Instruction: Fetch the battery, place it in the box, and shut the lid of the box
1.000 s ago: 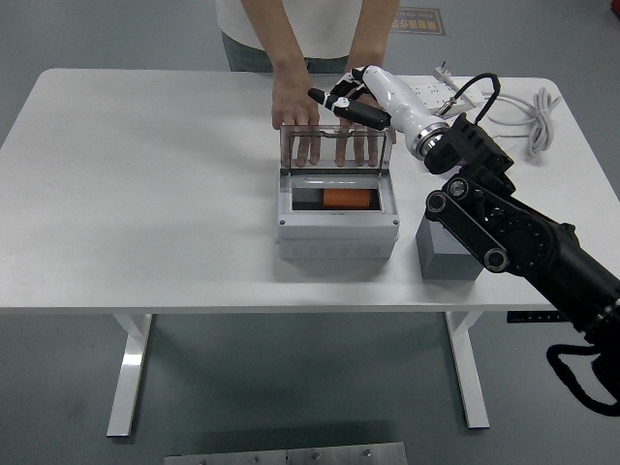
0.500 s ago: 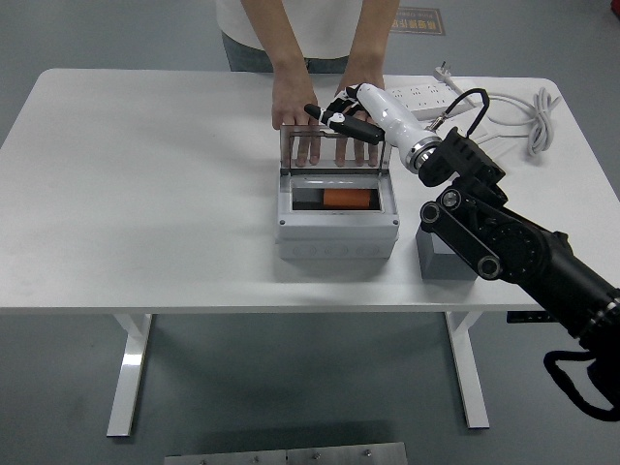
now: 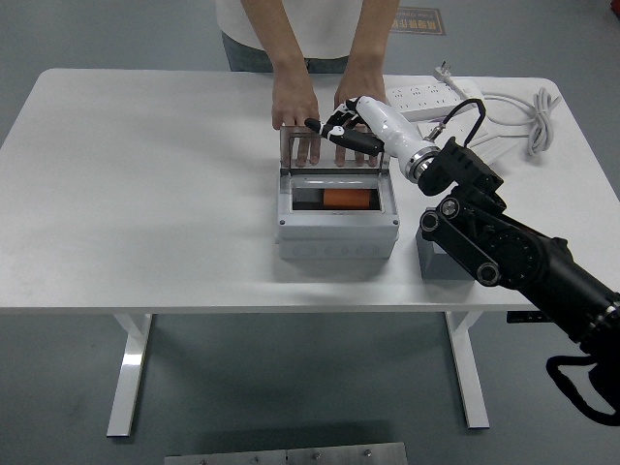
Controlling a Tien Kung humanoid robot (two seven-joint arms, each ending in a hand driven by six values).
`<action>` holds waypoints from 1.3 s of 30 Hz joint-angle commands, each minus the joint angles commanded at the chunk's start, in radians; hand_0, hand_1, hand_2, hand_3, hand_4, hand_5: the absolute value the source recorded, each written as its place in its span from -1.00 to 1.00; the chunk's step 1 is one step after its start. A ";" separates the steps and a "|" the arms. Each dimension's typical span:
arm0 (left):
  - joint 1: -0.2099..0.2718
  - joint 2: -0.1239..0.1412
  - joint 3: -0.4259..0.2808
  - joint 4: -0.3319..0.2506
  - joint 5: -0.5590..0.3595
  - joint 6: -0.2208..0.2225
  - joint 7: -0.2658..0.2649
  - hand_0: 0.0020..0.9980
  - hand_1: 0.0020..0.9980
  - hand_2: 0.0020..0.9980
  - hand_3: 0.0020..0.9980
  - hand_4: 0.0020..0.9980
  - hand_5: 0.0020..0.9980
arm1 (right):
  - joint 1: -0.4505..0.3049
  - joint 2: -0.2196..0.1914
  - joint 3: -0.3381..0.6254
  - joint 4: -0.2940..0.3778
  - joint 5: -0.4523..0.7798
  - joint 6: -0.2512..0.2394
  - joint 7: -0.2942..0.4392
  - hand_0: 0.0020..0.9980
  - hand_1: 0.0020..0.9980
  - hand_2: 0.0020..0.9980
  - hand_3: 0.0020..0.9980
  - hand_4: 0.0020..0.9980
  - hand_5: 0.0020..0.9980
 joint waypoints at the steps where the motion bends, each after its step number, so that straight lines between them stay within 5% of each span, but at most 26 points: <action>1: 0.000 0.000 -0.001 0.000 0.001 0.000 0.000 0.27 0.40 0.15 0.08 0.00 -1.00 | 0.001 -0.001 -0.003 0.004 -0.003 0.000 -0.002 0.52 0.29 0.29 0.23 0.91 0.99; 16: 0.008 0.000 0.009 -0.001 -0.010 0.007 0.000 0.27 0.40 0.15 0.08 0.00 -1.00 | 0.000 -0.024 -0.031 0.044 -0.035 0.013 -0.050 0.37 0.23 0.27 0.23 0.90 0.98; 17: 0.008 0.000 0.009 -0.001 -0.010 0.007 0.000 0.27 0.40 0.15 0.08 0.00 -1.00 | -0.002 -0.026 -0.033 0.045 -0.034 0.015 -0.053 0.16 0.12 0.26 0.22 0.89 0.96; 22: 0.008 0.000 0.008 -0.001 -0.010 0.010 0.000 0.27 0.40 0.15 0.08 0.00 -1.00 | -0.007 -0.030 -0.038 0.049 -0.033 0.018 -0.060 0.16 0.12 0.26 0.22 0.89 0.96; 23: 0.008 0.000 0.008 -0.001 -0.011 0.010 0.000 0.27 0.40 0.15 0.08 0.00 -1.00 | -0.007 -0.030 -0.039 0.050 -0.034 0.018 -0.061 -0.41 -0.21 -0.02 0.10 0.88 0.94; 28: 0.007 0.000 0.009 -0.001 -0.012 0.010 0.000 0.27 0.40 0.15 0.08 0.00 -1.00 | -0.004 -0.033 -0.037 0.056 -0.041 0.018 -0.063 -0.41 -0.21 -0.02 0.10 0.88 0.94; 29: 0.007 0.000 0.010 -0.001 -0.013 0.011 0.000 0.27 0.40 0.15 0.08 0.00 -1.00 | -0.002 -0.035 -0.036 0.058 -0.044 0.019 -0.065 -0.63 -0.31 -0.13 0.02 0.86 0.92; 39: 0.009 0.001 0.011 -0.001 -0.016 0.010 0.000 0.27 0.40 0.15 0.08 0.00 -1.00 | 0.006 -0.047 -0.035 0.078 -0.066 0.030 -0.085 -0.65 -0.32 -0.14 0.03 0.88 0.93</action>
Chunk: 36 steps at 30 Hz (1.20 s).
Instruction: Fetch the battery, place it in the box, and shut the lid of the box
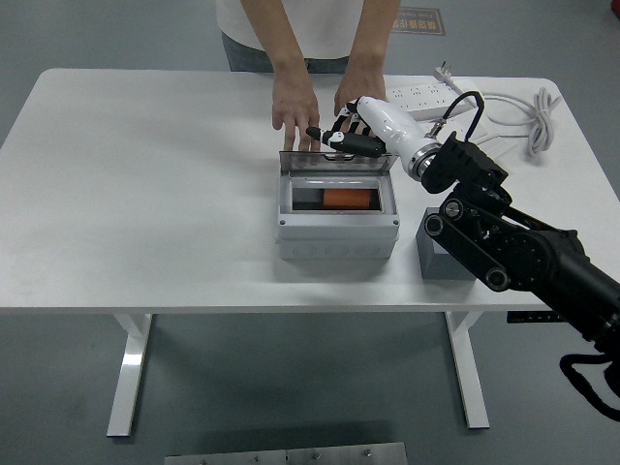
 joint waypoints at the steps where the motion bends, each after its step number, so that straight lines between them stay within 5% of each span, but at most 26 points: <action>1: 0.000 0.000 0.001 0.000 -0.001 0.000 0.000 0.27 0.40 0.15 0.08 0.00 -1.00 | 0.000 0.000 -0.001 0.000 0.000 0.000 -0.001 -0.65 -0.32 -0.14 0.03 0.88 0.93; 25: 0.001 -0.002 0.018 0.001 -0.037 0.015 0.000 0.27 0.40 0.15 0.08 0.00 -1.00 | -0.030 -0.008 -0.011 0.027 0.026 -0.004 -0.005 -0.67 -0.34 -0.17 0.02 0.81 0.89; 26: 0.002 -0.002 0.018 0.001 -0.039 0.016 0.000 0.27 0.40 0.15 0.08 0.00 -1.00 | -0.031 -0.008 -0.012 0.029 0.026 -0.004 -0.006 -0.67 -0.38 -0.31 -0.32 0.80 0.88; 36: 0.006 -0.002 0.026 0.000 -0.052 0.021 0.000 0.27 0.40 0.15 0.08 0.00 -1.00 | -0.052 -0.024 -0.009 0.060 0.031 -0.006 -0.021 -0.67 -0.41 -0.38 -0.45 0.78 0.89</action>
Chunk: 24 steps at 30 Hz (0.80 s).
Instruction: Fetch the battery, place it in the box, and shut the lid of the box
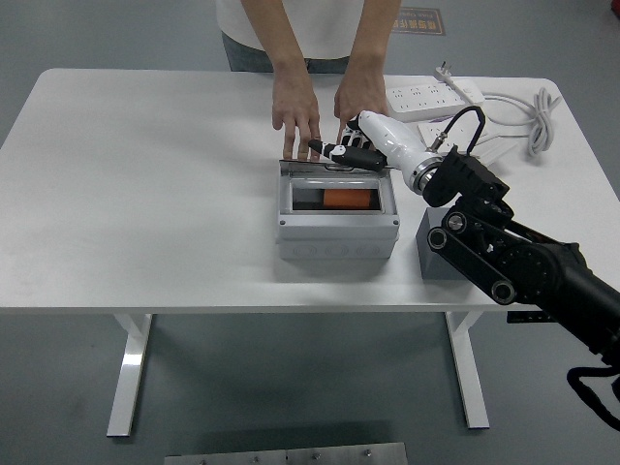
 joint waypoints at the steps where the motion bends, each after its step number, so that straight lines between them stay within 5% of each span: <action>1: 0.000 0.000 0.000 0.000 -0.001 0.000 0.000 0.27 0.40 0.15 0.08 0.00 -1.00 | -0.003 -0.002 0.000 0.003 0.000 -0.001 -0.001 -0.67 -0.41 -0.38 -0.45 0.78 0.89; 24: 0.000 -0.004 0.003 0.000 -0.002 -0.002 0.000 0.27 0.40 0.15 0.08 0.00 -1.00 | -0.039 -0.004 -0.009 0.011 0.008 -0.007 -0.002 -0.66 -0.44 -0.40 -0.46 0.73 0.90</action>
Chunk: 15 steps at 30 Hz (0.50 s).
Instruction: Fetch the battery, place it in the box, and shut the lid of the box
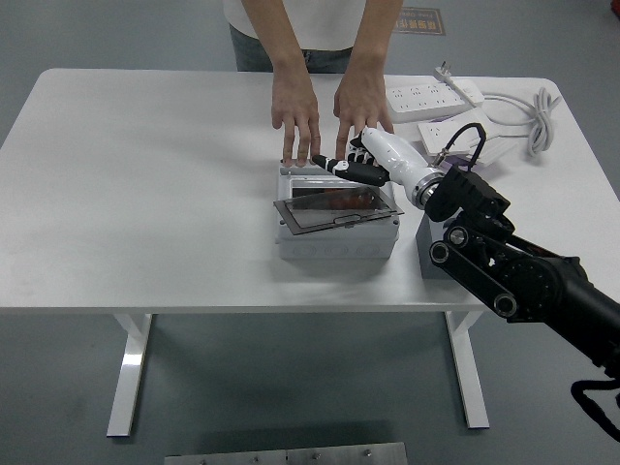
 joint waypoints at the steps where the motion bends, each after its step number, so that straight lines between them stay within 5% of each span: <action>1: 0.000 0.000 0.000 0.000 0.000 0.000 0.000 0.27 0.40 0.15 0.08 0.00 -1.00 | 0.000 0.000 0.002 0.001 -0.001 0.000 0.000 -0.66 -0.44 -0.40 -0.46 0.73 0.90; 15: 0.003 -0.003 0.001 0.001 0.001 0.000 0.000 0.27 0.40 0.15 0.08 0.00 -1.00 | -0.038 -0.024 0.104 0.016 -0.071 0.036 -0.040 -0.66 -0.44 -0.39 -0.43 0.69 0.94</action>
